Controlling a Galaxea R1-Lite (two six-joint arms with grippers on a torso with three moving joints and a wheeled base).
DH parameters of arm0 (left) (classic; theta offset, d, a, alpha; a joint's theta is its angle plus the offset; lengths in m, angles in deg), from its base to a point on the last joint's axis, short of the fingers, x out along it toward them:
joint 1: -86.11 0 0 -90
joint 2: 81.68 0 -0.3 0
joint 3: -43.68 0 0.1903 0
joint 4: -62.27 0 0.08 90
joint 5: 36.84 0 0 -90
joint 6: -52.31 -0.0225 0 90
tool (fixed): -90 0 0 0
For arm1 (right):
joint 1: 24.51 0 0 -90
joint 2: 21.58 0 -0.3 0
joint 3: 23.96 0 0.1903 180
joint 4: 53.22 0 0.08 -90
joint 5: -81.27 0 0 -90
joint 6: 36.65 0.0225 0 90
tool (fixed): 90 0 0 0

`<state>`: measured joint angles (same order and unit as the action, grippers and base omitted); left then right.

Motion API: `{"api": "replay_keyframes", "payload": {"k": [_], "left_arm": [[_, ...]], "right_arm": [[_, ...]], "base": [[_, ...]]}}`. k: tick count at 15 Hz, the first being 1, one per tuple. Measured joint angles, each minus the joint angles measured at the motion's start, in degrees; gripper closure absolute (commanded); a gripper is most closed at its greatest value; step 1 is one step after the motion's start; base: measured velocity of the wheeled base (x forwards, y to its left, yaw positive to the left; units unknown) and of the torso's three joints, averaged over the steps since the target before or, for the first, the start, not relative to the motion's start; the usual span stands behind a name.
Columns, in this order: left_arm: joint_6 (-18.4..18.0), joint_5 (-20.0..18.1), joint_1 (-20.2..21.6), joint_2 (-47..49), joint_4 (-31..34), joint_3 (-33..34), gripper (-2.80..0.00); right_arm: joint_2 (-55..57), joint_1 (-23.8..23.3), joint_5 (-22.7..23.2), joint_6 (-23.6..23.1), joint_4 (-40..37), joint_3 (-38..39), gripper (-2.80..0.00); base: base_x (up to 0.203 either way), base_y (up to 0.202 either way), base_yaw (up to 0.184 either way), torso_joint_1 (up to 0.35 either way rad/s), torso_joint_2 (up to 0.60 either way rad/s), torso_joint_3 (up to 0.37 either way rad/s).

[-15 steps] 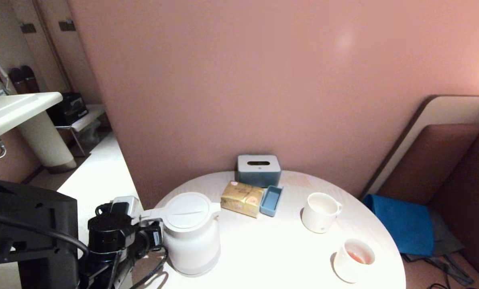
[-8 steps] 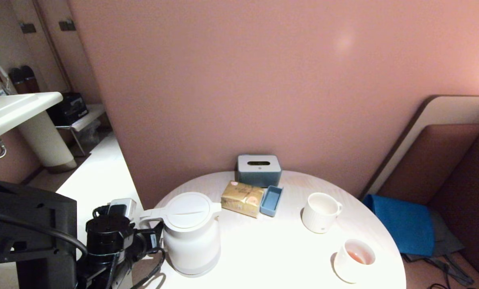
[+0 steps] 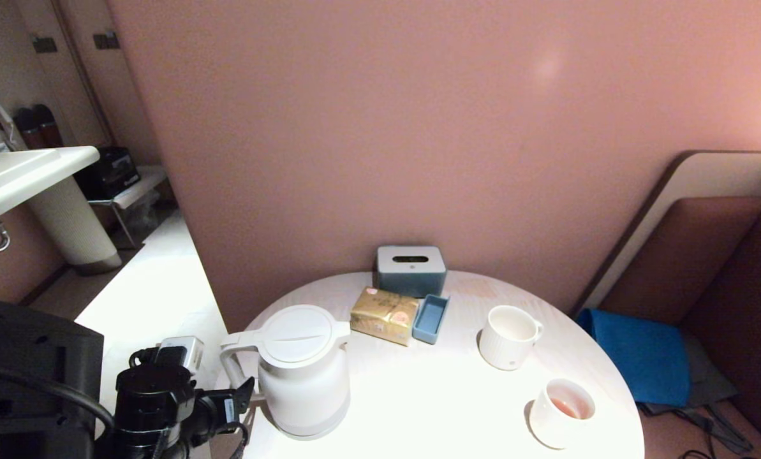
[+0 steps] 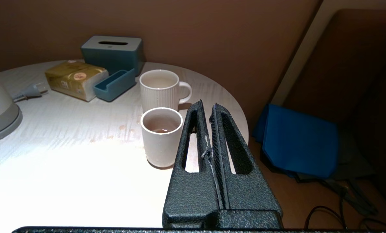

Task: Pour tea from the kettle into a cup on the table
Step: Put down the kettle on the table, then pick up the cup

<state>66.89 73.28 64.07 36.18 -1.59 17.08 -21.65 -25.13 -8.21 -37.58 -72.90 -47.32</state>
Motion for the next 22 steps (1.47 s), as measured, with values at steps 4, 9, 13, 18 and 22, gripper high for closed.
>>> {"api": "replay_keyframes", "payload": {"k": [4,9,13,18,22], "left_arm": [[0.12,0.19,0.02,-4.91,0.02,2.78,-2.80],[-3.33,0.14,0.02,-16.92,3.29,3.18,-2.80],[-14.56,1.34,-0.01,-28.86,14.92,3.23,-2.80],[-25.54,7.46,-0.01,-48.48,25.88,3.23,-2.80],[-32.83,12.49,1.98,-70.08,44.92,-1.40,-2.80]], "right_arm": [[0.00,0.00,0.00,-0.04,0.00,0.00,0.00],[0.00,0.00,0.00,-0.01,0.00,0.00,0.00],[0.00,0.00,-0.01,-0.04,0.00,0.00,0.00],[0.00,0.00,0.00,0.00,-0.02,0.00,0.00],[0.00,0.00,0.00,0.00,0.00,0.00,0.00]], "base": [[0.000,0.000,0.000,0.000,0.00,0.000],[0.000,0.000,0.000,0.000,0.00,0.000],[0.000,0.000,0.000,0.000,0.00,0.000],[0.000,0.000,0.000,0.000,0.00,0.000],[0.000,0.000,0.000,0.000,0.00,0.000]]}}
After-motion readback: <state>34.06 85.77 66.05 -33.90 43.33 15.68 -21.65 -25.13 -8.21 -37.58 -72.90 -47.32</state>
